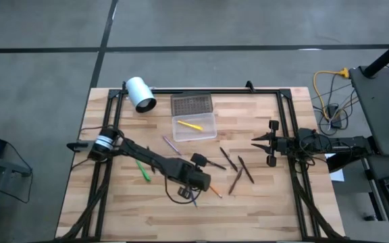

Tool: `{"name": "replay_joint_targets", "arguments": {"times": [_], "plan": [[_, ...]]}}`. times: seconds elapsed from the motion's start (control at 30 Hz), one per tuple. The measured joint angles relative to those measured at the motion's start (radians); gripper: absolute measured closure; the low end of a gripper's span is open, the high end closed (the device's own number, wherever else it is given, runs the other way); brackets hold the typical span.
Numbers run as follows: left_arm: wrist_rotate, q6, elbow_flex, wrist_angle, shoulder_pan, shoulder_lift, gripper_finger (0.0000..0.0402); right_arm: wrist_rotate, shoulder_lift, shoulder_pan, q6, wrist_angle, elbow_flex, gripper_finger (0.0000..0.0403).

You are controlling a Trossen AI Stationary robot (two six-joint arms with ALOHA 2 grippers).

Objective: Pick & place school supplies into a supply box
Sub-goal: Put the violet pen into the supply box

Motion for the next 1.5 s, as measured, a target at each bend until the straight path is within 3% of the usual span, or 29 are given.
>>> {"name": "replay_joint_targets", "arguments": {"times": [0.9, 1.5], "plan": [[0.111, 0.15, 0.0, -0.027, 0.026, 0.01, 0.0356, 0.0, 0.0, 0.0, 0.0, 0.0, 0.0, 0.0335], [0.207, 0.361, -0.012, -0.011, 0.077, 0.01, 0.0356, 0.0, 0.0, 0.0, 0.0, 0.0, 0.0, 0.0335]]}}
